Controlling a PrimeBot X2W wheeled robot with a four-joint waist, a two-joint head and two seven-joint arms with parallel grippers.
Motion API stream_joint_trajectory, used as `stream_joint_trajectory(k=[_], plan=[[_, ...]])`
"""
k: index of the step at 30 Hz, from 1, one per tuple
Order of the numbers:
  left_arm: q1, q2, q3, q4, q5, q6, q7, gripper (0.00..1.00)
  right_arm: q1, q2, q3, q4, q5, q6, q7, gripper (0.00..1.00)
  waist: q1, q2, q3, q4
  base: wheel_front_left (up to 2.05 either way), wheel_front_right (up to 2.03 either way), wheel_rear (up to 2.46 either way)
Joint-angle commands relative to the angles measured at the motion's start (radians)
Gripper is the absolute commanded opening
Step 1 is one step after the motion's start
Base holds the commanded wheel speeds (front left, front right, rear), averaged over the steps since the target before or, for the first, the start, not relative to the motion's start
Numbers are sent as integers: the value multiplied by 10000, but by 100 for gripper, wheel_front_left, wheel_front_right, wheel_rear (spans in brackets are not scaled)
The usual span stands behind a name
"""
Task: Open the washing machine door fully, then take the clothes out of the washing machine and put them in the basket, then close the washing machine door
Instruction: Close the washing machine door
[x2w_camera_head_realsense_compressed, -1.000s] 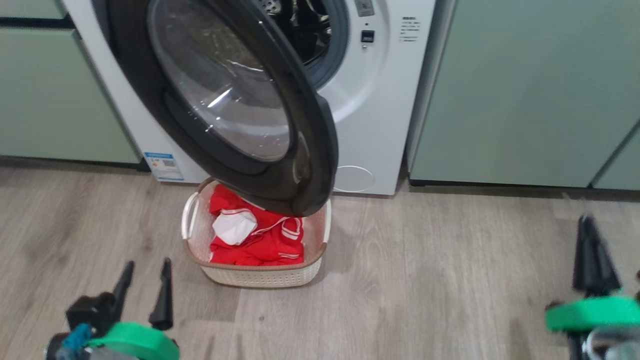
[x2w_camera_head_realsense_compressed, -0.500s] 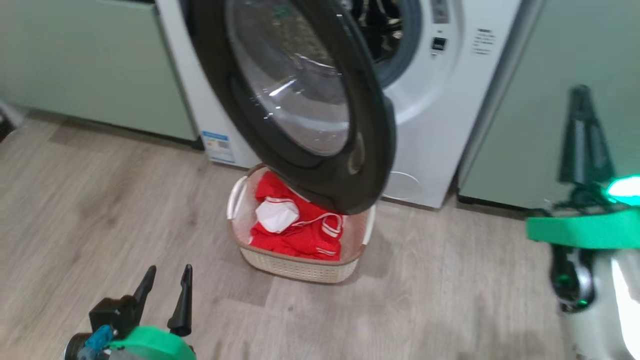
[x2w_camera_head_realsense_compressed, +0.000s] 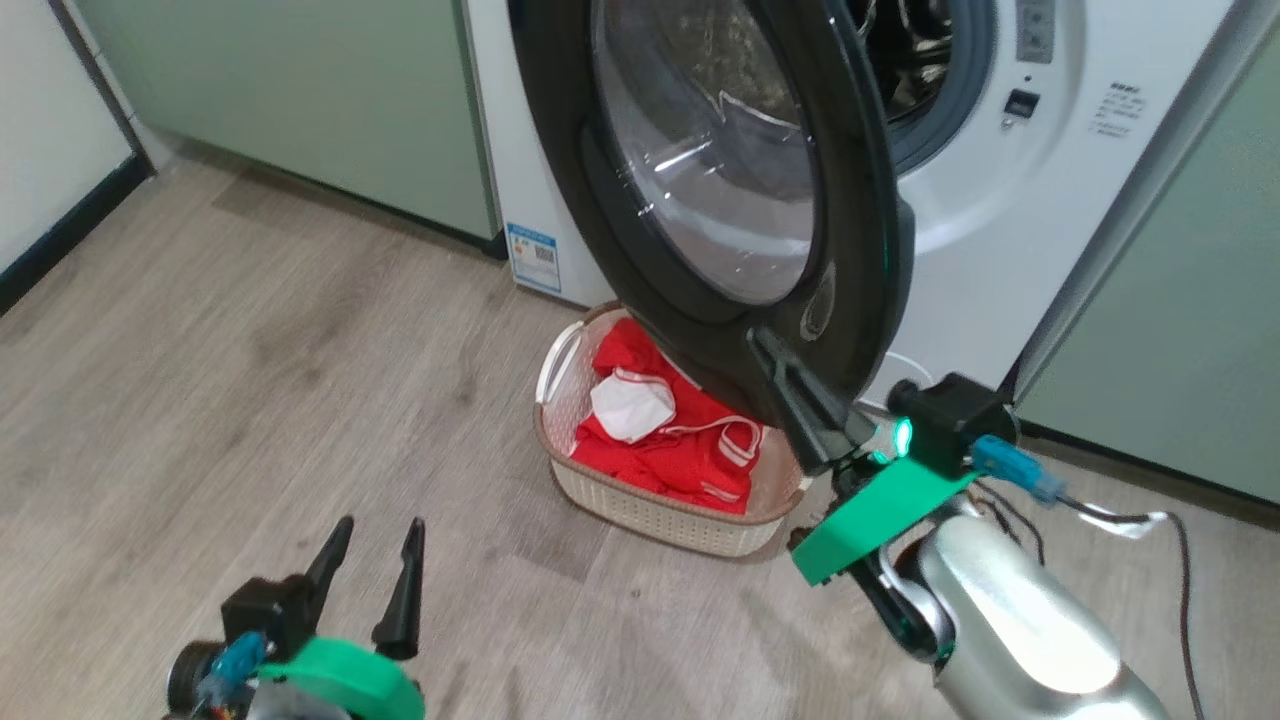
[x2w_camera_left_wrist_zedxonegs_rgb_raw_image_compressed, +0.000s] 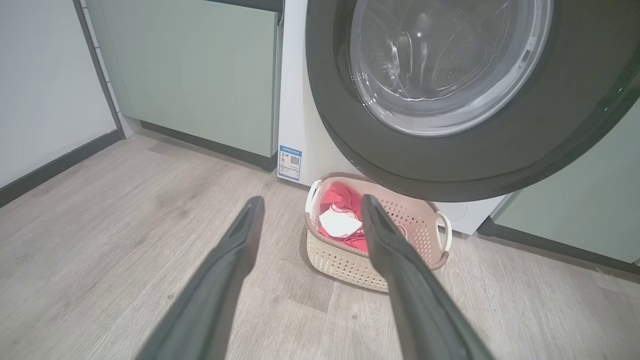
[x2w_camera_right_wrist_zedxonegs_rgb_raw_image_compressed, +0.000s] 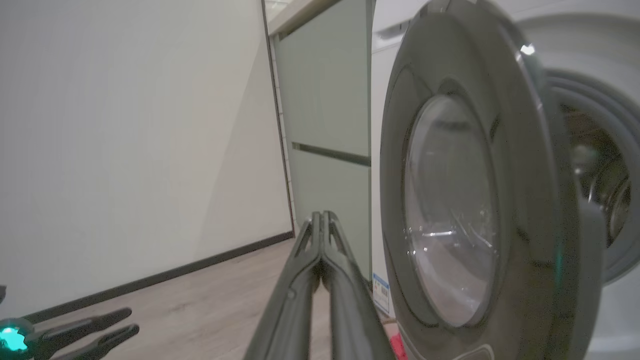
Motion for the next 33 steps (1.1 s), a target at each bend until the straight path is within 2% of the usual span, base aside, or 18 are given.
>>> stream_joint_trajectory(k=[1,5,10,21,27,33], plan=[[-651,-1,261,-309,67,10,-68,100,-456,-42,97,-198,97,-7,-51,0,0,0,110,85,0,0,0],[-845,-98,81,-314,91,10,-68,100,-785,53,355,1109,393,-7,-51,0,0,0,383,158,0,0,0],[-1154,-209,-13,-405,129,10,-68,100,-1276,143,9,2016,459,-7,-51,0,0,0,863,94,0,0,0],[-1845,-450,137,-624,278,10,-68,100,-2458,363,-1385,2852,70,-7,-51,0,0,0,1760,-239,0,0,0],[-2227,-525,185,-697,310,10,-68,100,-2951,449,-2500,3165,-177,-7,-51,0,0,0,2150,-286,0,0,0],[-2608,-605,92,-848,291,10,-68,100,-4062,170,-3093,3728,-289,-7,-51,0,0,0,2809,-280,0,0,0]])
